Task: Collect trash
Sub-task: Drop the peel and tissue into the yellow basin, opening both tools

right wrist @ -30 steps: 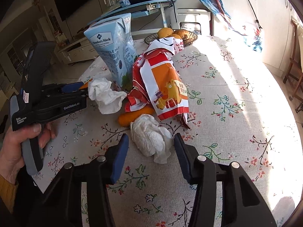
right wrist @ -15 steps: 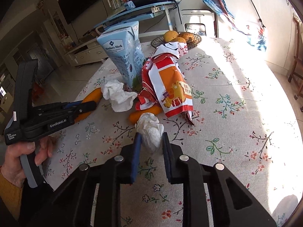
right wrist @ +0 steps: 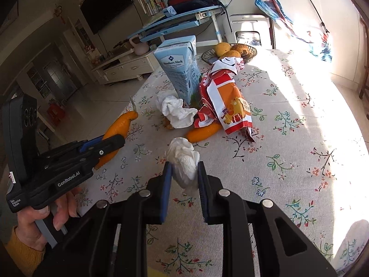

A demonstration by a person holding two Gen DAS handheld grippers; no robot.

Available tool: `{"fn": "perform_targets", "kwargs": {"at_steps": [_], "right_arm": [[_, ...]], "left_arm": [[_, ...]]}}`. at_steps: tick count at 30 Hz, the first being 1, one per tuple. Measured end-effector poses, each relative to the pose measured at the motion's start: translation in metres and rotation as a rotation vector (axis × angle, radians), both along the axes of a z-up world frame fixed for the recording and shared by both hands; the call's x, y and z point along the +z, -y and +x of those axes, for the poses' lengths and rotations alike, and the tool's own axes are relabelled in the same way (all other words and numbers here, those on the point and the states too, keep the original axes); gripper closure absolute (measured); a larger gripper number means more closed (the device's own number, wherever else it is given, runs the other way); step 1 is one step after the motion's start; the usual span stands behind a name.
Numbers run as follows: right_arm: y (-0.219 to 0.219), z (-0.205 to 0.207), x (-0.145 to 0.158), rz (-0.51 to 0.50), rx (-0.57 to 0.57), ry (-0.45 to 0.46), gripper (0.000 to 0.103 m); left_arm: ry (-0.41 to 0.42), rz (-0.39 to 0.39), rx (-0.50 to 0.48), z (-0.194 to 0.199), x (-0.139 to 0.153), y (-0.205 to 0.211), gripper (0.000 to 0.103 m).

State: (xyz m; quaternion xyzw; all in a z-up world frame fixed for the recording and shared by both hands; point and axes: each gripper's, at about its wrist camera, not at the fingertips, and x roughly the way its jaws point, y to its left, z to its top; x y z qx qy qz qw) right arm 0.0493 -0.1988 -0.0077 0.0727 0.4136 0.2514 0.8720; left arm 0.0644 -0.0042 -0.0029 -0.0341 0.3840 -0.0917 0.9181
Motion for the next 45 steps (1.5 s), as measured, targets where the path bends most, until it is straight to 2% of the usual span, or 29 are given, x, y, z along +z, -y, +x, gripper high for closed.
{"fn": "perform_targets", "kwargs": {"at_steps": [9, 14, 20, 26, 27, 28, 31, 34, 39, 45], "right_arm": [[0.006, -0.041, 0.008, 0.001, 0.039, 0.012, 0.08], [0.01, -0.077, -0.015, 0.012, 0.058, -0.067, 0.08], [-0.003, -0.123, -0.044, -0.057, 0.11, -0.162, 0.079], [-0.014, -0.139, -0.06, -0.115, 0.134, -0.217, 0.074], [-0.014, -0.139, -0.06, -0.121, 0.126, -0.215, 0.07], [-0.013, -0.139, -0.059, -0.12, 0.113, -0.21, 0.062], [0.001, -0.144, -0.052, -0.08, 0.06, -0.189, 0.05], [0.015, -0.142, -0.043, -0.012, 0.001, -0.159, 0.047], [0.038, -0.141, -0.017, 0.068, -0.12, -0.037, 0.038], [0.06, -0.141, -0.003, 0.123, -0.223, 0.04, 0.037]], "left_arm": [[0.018, -0.016, 0.001, -0.051, 0.009, 0.012, 0.084], [0.024, -0.006, -0.008, -0.076, 0.013, 0.02, 0.084], [0.017, 0.004, -0.026, -0.096, 0.014, 0.027, 0.084], [0.02, 0.011, -0.039, -0.114, 0.015, 0.034, 0.084], [0.021, 0.013, -0.041, -0.117, 0.016, 0.034, 0.084], [0.022, 0.016, -0.042, -0.12, 0.017, 0.034, 0.084], [0.024, 0.019, -0.043, -0.129, 0.018, 0.033, 0.084], [0.021, 0.021, -0.045, -0.136, 0.019, 0.035, 0.084], [0.002, 0.024, -0.07, -0.152, 0.013, 0.042, 0.084], [-0.094, 0.042, -0.145, -0.168, -0.014, 0.067, 0.084]]}}
